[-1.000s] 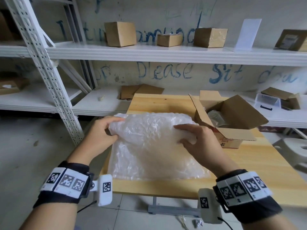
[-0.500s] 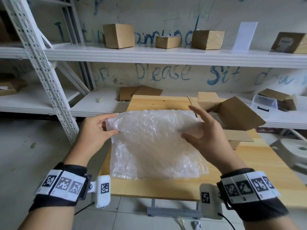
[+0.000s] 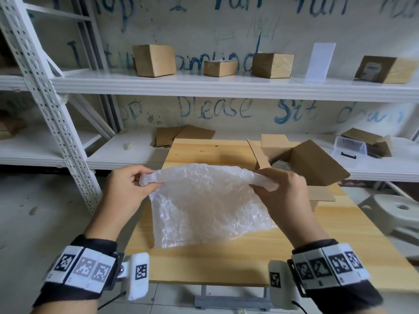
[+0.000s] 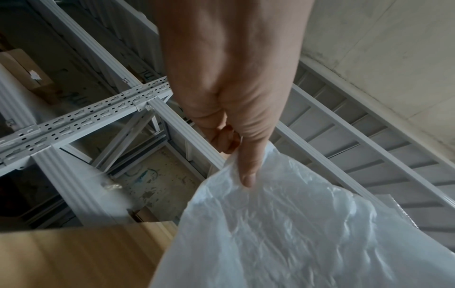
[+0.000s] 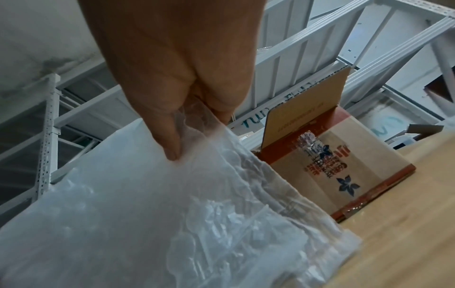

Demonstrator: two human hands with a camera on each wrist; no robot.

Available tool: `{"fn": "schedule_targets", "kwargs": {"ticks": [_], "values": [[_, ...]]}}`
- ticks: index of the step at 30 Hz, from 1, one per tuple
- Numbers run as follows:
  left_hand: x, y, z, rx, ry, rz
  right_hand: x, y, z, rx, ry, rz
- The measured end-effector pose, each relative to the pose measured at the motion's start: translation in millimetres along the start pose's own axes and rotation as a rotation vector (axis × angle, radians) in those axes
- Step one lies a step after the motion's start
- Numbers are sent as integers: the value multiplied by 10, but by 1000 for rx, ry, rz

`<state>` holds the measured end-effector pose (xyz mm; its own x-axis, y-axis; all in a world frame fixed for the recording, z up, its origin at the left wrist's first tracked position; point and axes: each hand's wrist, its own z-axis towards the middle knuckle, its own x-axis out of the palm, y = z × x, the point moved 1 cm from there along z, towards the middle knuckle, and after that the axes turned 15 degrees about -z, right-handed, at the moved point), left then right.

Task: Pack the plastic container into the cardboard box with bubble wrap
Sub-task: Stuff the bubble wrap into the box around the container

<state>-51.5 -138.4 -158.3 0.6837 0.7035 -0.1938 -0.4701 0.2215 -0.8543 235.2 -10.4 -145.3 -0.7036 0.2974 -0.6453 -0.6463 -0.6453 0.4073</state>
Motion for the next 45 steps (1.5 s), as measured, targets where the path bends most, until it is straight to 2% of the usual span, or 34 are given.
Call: {"fn": "schedule_targets", "kwargs": {"ticks": [3, 7, 12, 14, 17, 21, 24, 33, 37, 40, 45], "values": [[34, -24, 2, 5, 9, 9, -2, -39, 22, -40, -80, -69], [109, -85, -2, 34, 42, 0, 15, -109, 19, 57, -112, -54], [128, -30, 32, 78, 66, 40, -38, -128, 45, 52, -10, 46], [132, 26, 67, 70, 16, 42, -79, -114, 52, 57, 29, 122], [142, -6, 94, 84, -80, -12, -139, -77, 54, 80, 54, 223], [137, -128, 59, 63, -39, -145, -175, -49, 57, 71, 52, 288], [136, -135, 41, 17, -4, -231, -176, -55, 53, 97, 57, 358], [223, -202, -9, -186, -10, -215, -196, -50, 32, 149, 87, 590], [257, -248, -39, -311, 71, -334, -199, -82, 27, 224, 87, 706], [270, -243, -57, -357, 182, -282, -214, -95, 20, 274, 84, 783], [268, -224, -67, -430, 278, -244, -193, -97, 40, 336, 49, 819]]}}
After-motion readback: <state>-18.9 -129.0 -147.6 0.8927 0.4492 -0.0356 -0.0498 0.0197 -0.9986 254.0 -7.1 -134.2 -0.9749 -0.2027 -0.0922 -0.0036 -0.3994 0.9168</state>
